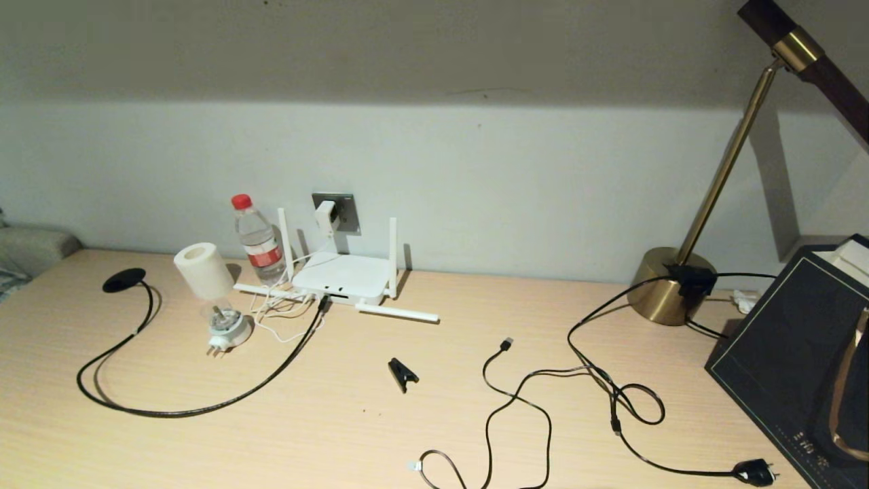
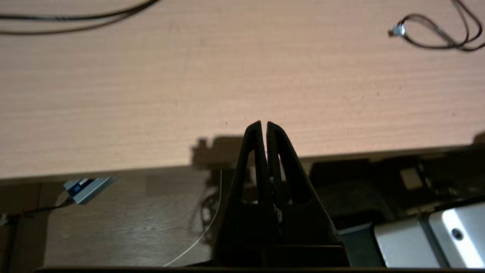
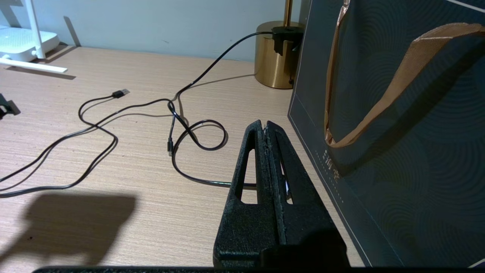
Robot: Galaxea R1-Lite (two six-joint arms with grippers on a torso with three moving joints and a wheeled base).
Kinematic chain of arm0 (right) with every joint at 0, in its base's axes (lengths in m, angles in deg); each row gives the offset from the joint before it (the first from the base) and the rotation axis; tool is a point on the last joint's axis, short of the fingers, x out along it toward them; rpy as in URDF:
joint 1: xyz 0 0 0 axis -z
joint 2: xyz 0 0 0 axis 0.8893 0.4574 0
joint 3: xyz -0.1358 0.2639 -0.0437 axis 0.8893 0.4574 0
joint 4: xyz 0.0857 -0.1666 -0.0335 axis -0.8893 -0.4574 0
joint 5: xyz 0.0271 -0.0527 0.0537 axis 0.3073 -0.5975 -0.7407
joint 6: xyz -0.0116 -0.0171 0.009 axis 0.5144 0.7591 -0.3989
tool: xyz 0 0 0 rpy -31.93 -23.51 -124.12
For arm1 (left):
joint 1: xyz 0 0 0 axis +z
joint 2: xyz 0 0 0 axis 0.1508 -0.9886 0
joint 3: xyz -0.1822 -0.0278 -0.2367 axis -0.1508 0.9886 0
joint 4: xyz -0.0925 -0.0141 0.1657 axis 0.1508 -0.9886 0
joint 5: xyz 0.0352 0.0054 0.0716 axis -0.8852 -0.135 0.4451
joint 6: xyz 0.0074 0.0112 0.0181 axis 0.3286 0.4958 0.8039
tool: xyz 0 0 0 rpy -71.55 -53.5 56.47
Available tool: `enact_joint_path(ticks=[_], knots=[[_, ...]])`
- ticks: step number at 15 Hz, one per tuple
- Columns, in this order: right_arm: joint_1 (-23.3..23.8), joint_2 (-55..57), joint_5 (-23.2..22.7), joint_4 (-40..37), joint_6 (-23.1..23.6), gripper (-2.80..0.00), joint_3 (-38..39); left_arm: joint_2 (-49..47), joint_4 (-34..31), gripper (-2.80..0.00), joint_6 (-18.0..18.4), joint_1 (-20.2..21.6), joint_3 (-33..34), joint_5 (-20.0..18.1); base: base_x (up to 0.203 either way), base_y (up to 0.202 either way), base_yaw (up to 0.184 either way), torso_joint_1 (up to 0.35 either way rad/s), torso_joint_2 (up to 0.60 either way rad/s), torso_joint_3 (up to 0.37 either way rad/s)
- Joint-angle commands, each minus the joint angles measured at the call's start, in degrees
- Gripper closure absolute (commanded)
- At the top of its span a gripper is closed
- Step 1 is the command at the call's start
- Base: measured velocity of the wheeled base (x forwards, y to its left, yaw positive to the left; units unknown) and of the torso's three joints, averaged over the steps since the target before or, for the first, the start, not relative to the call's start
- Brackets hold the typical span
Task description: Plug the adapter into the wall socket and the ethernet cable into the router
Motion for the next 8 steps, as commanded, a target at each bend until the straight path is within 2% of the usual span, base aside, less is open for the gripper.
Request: enact_joint_path(ticks=[1,3,4,5,7,8], knots=[[0.0,0.1,0.0,0.0,0.0,0.0,1.7,5.0,-0.2,0.0,0.7,4.8,2.9,-0.7,0.0,0.0,0.0,0.0,0.0,0.0],[0.0,0.1,-0.1,0.0,0.0,0.0,1.7,5.9,-0.2,0.0,3.6,13.7,2.9,-1.8,0.0,0.0,0.0,0.0,0.0,0.0],[0.0,0.1,0.0,0.0,-0.1,0.0,1.7,6.4,0.5,0.0,5.0,15.3,3.2,-3.4,0.0,0.0,0.0,0.0,0.0,0.0],[0.0,0.1,0.0,0.0,-0.1,0.0,1.7,7.0,1.5,0.0,5.9,14.8,3.4,-4.6,0.0,0.0,0.0,0.0,0.0,0.0],[0.0,0.1,0.0,0.1,0.0,0.0,1.8,9.7,1.2,0.0,6.1,9.4,3.3,-5.0,0.0,0.0,0.0,0.0,0.0,0.0],[0.0,0.1,-0.1,0.1,-0.1,0.0,1.8,9.9,1.0,0.0,6.3,8.6,3.2,-5.0,0.0,0.0,0.0,0.0,0.0,0.0]])
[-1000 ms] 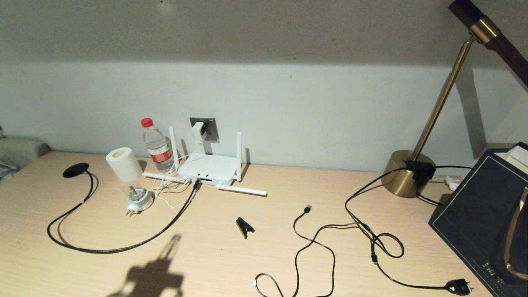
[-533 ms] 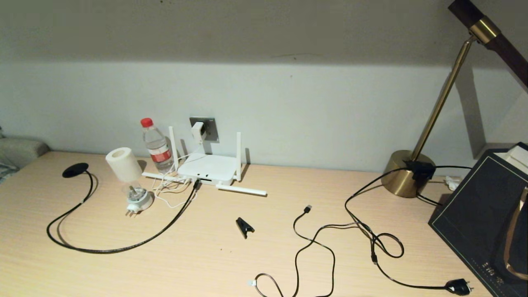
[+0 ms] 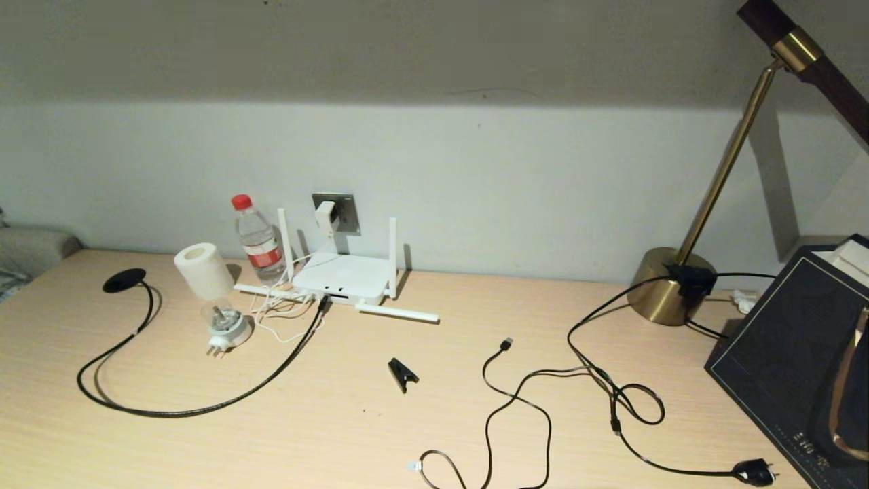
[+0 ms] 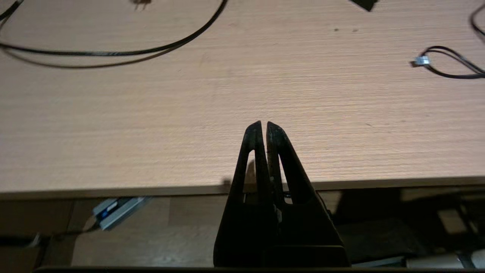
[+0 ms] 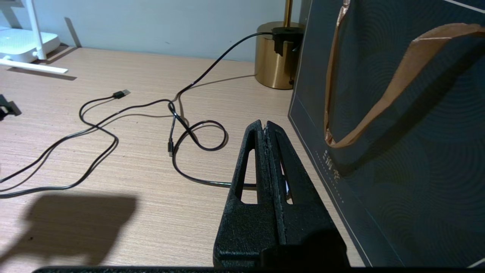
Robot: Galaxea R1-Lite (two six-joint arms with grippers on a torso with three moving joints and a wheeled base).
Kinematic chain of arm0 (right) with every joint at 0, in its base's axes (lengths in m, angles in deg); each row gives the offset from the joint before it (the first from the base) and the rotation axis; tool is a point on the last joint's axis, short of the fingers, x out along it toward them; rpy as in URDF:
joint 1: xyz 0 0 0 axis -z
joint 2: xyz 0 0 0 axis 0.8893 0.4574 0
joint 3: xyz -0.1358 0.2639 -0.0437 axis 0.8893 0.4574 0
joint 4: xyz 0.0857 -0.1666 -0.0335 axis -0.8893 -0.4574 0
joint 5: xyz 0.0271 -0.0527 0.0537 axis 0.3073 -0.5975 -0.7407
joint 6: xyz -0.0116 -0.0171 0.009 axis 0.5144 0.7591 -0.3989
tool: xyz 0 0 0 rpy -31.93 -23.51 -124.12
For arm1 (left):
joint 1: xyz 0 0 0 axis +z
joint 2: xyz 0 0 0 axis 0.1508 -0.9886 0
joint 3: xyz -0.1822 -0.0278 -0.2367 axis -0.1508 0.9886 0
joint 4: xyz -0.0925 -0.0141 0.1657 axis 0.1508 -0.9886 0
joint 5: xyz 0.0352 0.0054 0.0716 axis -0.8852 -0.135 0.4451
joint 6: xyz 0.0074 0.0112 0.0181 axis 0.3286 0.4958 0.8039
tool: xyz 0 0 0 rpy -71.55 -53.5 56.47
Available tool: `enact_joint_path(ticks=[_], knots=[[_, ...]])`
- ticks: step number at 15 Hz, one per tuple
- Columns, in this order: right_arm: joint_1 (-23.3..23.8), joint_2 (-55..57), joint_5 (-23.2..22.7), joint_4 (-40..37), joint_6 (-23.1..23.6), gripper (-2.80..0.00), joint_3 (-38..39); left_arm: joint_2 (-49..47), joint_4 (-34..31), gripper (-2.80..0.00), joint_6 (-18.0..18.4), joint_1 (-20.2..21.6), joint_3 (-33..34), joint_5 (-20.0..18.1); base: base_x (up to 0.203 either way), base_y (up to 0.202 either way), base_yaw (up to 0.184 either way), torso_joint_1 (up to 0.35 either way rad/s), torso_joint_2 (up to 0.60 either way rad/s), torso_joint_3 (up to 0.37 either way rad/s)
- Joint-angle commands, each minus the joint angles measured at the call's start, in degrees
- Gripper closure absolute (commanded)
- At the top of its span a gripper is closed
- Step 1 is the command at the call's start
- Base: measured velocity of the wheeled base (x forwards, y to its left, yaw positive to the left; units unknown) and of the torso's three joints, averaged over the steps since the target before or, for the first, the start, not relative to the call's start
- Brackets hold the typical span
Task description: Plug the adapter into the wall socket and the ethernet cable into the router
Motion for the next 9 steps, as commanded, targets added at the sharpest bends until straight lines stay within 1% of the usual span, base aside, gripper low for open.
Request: enact_joint_path(ticks=[1,5,9], knots=[[0.0,0.1,-0.1,0.1,0.0,0.0,1.8,2.5,-0.3,0.0,0.0,-1.4,0.0,-0.1,0.0,0.0,0.0,0.0,0.0,0.0],[0.0,0.1,0.0,0.1,-0.2,0.0,1.8,14.2,-0.3,0.0,0.1,-0.5,0.0,0.2,0.0,0.0,0.0,0.0,0.0,0.0],[0.0,0.1,0.0,0.1,-0.1,0.0,1.8,14.4,0.4,0.0,-1.4,-0.3,0.3,1.8,0.0,0.0,0.0,0.0,0.0,0.0]])
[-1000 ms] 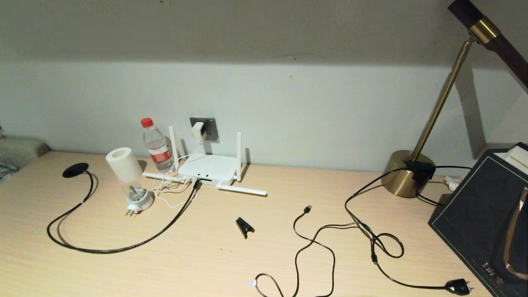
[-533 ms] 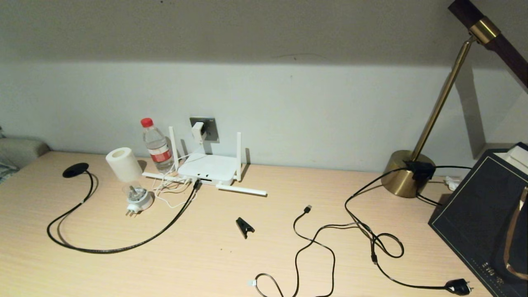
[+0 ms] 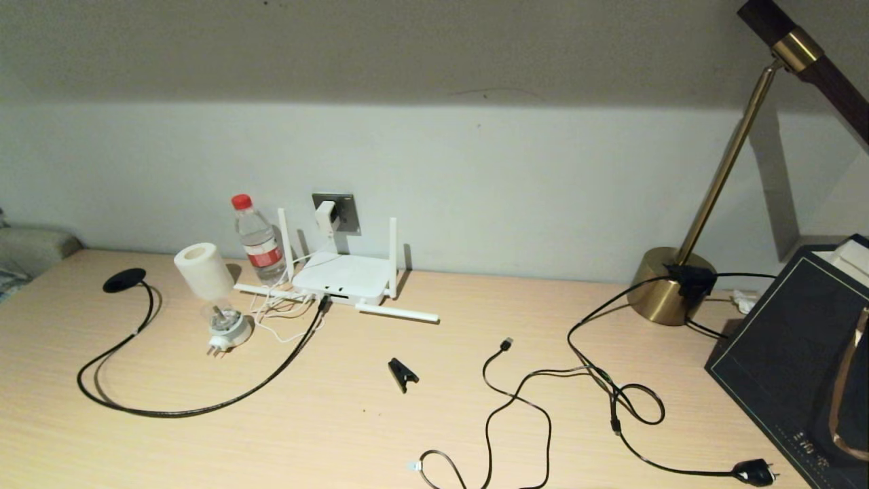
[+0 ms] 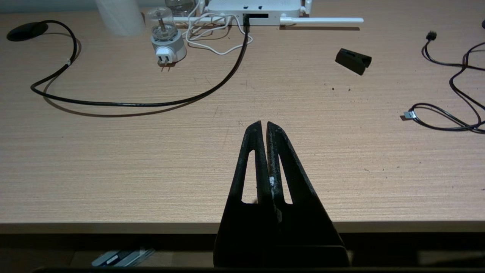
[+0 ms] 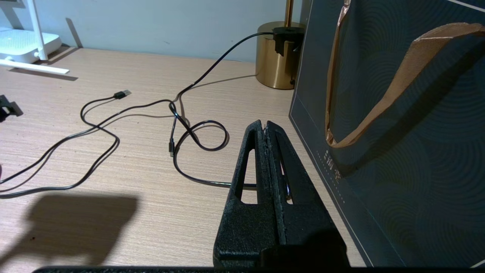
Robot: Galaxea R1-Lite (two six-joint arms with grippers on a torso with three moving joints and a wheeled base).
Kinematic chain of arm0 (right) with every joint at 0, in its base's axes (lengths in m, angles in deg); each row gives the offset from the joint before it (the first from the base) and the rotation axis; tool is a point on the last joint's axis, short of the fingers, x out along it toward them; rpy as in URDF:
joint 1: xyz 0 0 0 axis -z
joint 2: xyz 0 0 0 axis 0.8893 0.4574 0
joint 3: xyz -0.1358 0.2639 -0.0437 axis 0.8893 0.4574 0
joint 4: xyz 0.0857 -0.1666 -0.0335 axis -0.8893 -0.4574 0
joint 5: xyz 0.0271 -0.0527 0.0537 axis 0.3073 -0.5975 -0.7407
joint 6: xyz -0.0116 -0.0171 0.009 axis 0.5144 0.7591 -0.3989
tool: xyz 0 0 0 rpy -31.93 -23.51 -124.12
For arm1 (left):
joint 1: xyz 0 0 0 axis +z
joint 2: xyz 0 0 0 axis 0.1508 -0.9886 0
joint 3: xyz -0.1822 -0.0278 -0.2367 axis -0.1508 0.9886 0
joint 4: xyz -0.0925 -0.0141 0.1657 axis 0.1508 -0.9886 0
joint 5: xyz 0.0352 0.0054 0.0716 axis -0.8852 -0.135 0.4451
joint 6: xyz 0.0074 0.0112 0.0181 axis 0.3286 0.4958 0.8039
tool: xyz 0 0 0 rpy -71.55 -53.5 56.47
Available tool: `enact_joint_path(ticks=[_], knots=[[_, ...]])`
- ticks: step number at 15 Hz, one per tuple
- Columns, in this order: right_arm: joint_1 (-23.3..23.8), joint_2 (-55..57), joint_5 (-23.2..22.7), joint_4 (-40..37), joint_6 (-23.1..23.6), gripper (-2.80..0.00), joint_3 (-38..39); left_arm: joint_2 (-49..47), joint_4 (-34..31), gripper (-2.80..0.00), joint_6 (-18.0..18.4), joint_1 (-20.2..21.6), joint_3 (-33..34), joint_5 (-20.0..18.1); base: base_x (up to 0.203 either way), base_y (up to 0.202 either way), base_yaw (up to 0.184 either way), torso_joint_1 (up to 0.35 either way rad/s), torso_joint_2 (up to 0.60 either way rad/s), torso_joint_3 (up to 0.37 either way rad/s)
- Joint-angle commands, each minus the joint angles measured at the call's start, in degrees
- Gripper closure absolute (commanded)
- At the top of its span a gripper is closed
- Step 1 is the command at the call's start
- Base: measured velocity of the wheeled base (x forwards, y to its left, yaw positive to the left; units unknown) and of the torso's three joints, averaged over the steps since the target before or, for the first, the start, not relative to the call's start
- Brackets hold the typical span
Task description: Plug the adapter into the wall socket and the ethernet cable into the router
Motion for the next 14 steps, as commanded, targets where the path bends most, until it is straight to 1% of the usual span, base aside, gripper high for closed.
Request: enact_joint_path(ticks=[1,3,5,11,14], knots=[[0.0,0.1,0.0,0.1,0.0,0.0,1.8,1.0,0.1,0.0,-1.2,0.0,0.1,0.2,0.0,0.0,0.0,0.0,0.0,0.0],[0.0,0.1,0.0,0.1,0.0,0.0,1.8,1.0,0.1,0.0,-3.1,0.0,0.0,0.4,0.0,0.0,0.0,0.0,0.0,0.0],[0.0,0.1,-0.1,0.1,0.0,0.0,1.8,1.0,0.1,0.0,-3.5,0.0,0.0,1.6,0.0,0.0,0.0,0.0,0.0,0.0],[0.0,0.1,0.0,0.1,0.0,0.0,1.8,1.0,0.1,0.0,-3.4,0.0,0.1,1.7,0.0,0.0,0.0,0.0,0.0,0.0],[0.0,0.1,-0.1,0.1,0.1,0.0,1.8,1.0,0.1,0.0,-4.3,0.0,0.1,1.7,0.0,0.0,0.0,0.0,0.0,0.0]])
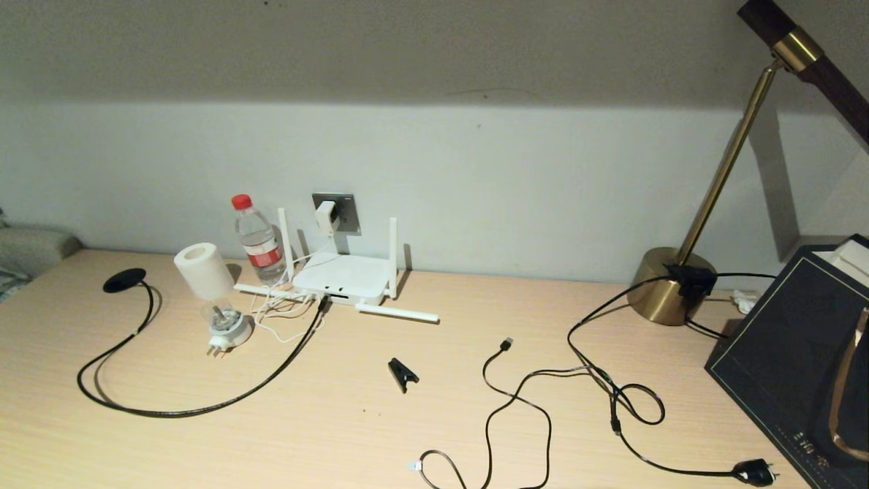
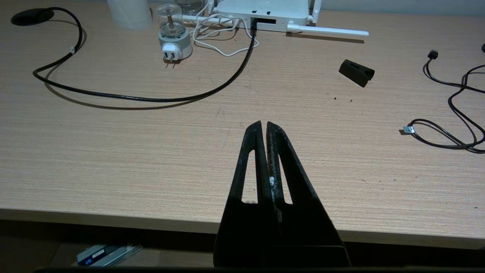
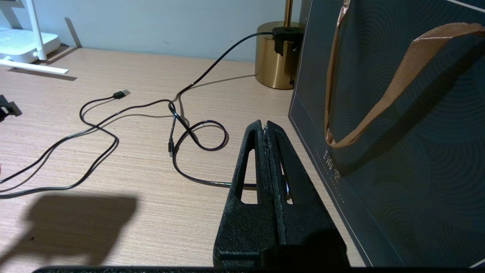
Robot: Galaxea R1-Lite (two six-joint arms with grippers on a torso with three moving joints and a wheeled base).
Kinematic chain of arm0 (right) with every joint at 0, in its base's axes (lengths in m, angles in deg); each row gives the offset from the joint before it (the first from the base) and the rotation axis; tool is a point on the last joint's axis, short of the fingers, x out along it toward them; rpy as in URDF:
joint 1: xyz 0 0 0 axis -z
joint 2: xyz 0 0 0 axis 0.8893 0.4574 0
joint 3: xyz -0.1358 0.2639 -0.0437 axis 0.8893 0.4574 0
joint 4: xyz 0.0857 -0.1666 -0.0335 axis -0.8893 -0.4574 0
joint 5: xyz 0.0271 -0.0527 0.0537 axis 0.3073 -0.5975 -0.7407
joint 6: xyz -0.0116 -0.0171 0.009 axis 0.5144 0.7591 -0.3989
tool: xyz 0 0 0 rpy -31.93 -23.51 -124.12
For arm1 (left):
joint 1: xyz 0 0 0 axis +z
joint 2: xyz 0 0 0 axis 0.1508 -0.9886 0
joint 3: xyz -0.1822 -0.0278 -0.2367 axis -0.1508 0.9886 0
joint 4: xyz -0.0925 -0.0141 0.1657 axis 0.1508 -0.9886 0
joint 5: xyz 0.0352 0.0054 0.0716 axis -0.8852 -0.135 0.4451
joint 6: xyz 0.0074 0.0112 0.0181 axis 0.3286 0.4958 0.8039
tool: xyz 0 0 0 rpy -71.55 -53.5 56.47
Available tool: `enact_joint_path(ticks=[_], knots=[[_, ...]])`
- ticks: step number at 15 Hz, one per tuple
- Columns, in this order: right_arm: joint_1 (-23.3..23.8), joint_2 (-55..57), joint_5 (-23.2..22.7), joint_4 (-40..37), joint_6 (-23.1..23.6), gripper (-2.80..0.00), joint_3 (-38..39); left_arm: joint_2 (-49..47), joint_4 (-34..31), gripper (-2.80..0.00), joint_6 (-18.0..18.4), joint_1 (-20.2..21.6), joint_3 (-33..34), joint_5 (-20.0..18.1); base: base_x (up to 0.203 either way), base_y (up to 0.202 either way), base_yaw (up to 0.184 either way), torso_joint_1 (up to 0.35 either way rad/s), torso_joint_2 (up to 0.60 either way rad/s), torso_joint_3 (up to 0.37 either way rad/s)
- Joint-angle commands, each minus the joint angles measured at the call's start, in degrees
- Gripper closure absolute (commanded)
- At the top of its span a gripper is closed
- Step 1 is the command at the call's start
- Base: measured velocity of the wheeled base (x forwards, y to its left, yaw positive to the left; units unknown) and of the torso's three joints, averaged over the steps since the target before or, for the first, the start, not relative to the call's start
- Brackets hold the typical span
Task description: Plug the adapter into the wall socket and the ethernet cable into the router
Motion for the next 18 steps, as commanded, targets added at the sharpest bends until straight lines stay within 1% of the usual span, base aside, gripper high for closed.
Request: enact_joint_path(ticks=[1,3,5,18], knots=[[0.0,0.1,0.0,0.0,-0.1,0.0,1.8,0.0,0.0,0.0,-0.2,0.0,0.0,0.0,0.0,0.0,0.0,0.0,0.0,0.0],[0.0,0.1,-0.1,0.0,0.7,0.0,1.9,0.0,0.0,0.0,-0.2,0.0,0.0,0.0,0.0,0.0,0.0,0.0,0.0,0.0],[0.0,0.1,0.0,0.5,-0.2,0.0,2.0,0.0,0.0,0.0,-0.3,0.0,0.0,0.0,0.0,0.0,0.0,0.0,0.0,0.0],[0.0,0.1,0.0,0.7,-0.8,0.0,2.0,0.0,0.0,0.0,-0.3,0.0,0.0,0.0,0.0,0.0,0.0,0.0,0.0,0.0]])
